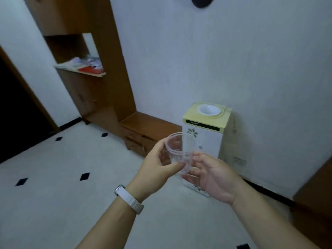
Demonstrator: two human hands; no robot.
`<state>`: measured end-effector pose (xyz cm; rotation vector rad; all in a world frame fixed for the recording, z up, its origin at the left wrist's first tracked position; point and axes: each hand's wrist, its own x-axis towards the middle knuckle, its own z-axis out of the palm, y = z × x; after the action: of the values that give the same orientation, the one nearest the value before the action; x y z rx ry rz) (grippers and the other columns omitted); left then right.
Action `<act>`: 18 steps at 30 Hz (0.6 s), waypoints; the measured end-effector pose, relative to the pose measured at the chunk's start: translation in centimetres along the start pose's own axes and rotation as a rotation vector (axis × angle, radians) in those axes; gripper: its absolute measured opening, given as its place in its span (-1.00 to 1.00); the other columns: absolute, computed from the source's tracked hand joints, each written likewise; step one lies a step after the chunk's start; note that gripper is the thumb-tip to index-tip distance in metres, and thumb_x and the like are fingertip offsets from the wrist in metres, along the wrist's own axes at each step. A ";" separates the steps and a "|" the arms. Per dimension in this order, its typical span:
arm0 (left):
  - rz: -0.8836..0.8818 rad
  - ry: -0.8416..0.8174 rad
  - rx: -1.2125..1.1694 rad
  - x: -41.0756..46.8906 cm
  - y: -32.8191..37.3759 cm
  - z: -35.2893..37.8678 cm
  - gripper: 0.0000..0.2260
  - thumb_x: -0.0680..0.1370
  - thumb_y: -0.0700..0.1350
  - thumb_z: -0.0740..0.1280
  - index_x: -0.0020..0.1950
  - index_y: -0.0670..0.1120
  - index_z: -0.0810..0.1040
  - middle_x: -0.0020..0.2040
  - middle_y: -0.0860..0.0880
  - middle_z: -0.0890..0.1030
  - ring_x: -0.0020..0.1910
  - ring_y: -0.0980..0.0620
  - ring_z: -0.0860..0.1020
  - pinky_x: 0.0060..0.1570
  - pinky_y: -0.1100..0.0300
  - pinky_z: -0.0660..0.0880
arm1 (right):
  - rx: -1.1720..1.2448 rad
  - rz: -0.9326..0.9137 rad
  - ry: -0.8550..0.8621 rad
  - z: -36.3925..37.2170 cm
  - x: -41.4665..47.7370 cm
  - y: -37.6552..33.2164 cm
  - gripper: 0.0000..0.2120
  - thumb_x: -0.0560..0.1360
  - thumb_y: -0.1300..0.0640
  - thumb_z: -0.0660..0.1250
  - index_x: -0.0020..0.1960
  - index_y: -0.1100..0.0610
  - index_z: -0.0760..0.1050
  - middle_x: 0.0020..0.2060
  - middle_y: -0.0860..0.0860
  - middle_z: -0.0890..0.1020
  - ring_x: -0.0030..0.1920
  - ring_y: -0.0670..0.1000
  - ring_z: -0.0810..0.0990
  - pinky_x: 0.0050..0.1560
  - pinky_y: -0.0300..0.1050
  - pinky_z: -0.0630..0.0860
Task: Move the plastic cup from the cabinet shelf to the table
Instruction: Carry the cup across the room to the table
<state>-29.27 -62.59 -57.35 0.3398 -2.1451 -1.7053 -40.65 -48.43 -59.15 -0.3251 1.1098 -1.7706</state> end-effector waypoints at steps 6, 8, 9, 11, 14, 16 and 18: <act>-0.033 0.246 0.076 -0.2 0.3 -3.3 -0.53 0.46 -0.21 0.47 0.30 0.10 0.45 0.20 0.08 0.62 0.20 0.06 0.58 0.17 0.04 0.57 | -0.035 0.116 -0.255 2.5 6.3 -0.4 -0.67 0.56 0.19 0.25 0.28 0.27 0.50 0.14 0.29 0.64 0.00 0.14 0.62 0.13 0.08 0.57; -0.042 0.336 0.084 -1.0 0.3 -4.9 -0.54 0.46 -0.22 0.47 0.24 0.18 0.46 0.19 0.10 0.61 0.20 0.05 0.57 0.17 0.05 0.57 | -0.032 0.167 -0.316 4.1 8.0 0.3 -0.66 0.57 0.16 0.25 0.31 0.25 0.50 0.20 0.28 0.61 0.07 0.18 0.60 0.22 0.11 0.53; -0.042 0.378 0.078 -1.6 0.4 -5.7 -0.53 0.45 -0.21 0.47 0.22 0.21 0.45 0.19 0.10 0.60 0.20 0.05 0.57 0.16 0.07 0.57 | -0.034 0.195 -0.338 5.0 8.8 0.8 -0.64 0.58 0.15 0.24 0.34 0.24 0.47 0.23 0.27 0.60 0.13 0.21 0.60 0.26 0.13 0.52; -0.062 0.450 0.069 -2.6 0.2 -7.5 -0.51 0.41 -0.15 0.47 0.25 0.18 0.43 0.22 0.08 0.57 0.20 0.05 0.57 0.14 0.10 0.58 | -0.063 0.228 -0.366 7.0 10.4 2.0 -0.62 0.58 0.13 0.24 0.37 0.21 0.44 0.31 0.29 0.55 0.29 0.30 0.54 0.31 0.17 0.47; -0.088 0.549 0.054 -4.3 -0.8 -10.6 -0.43 0.41 -0.16 0.46 0.38 0.06 0.37 0.29 0.02 0.53 0.20 0.03 0.57 0.11 0.14 0.59 | -0.090 0.265 -0.388 10.7 12.4 3.9 -0.61 0.59 0.13 0.21 0.38 0.24 0.42 0.38 0.36 0.45 0.38 0.35 0.41 0.33 0.21 0.43; -0.083 0.615 0.038 -5.4 -2.0 -13.0 -0.44 0.41 -0.16 0.47 0.37 0.08 0.38 0.29 0.01 0.53 0.19 0.05 0.58 0.04 0.21 0.59 | -0.105 0.311 -0.404 13.2 13.7 5.4 -0.59 0.58 0.15 0.21 0.39 0.27 0.41 0.37 0.36 0.45 0.38 0.35 0.41 0.34 0.22 0.42; -0.073 0.674 0.020 -6.3 -3.5 -15.6 -0.47 0.40 -0.15 0.49 0.29 0.16 0.41 0.28 0.01 0.54 0.18 0.08 0.59 0.00 0.26 0.57 | -0.135 0.356 -0.410 15.8 15.1 6.9 -0.59 0.57 0.19 0.21 0.39 0.27 0.40 0.31 0.35 0.52 0.34 0.34 0.48 0.35 0.21 0.41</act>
<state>-16.97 -74.52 -58.58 0.8660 -1.6604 -1.3393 -33.66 -70.25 -59.93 -0.5123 0.9241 -1.2488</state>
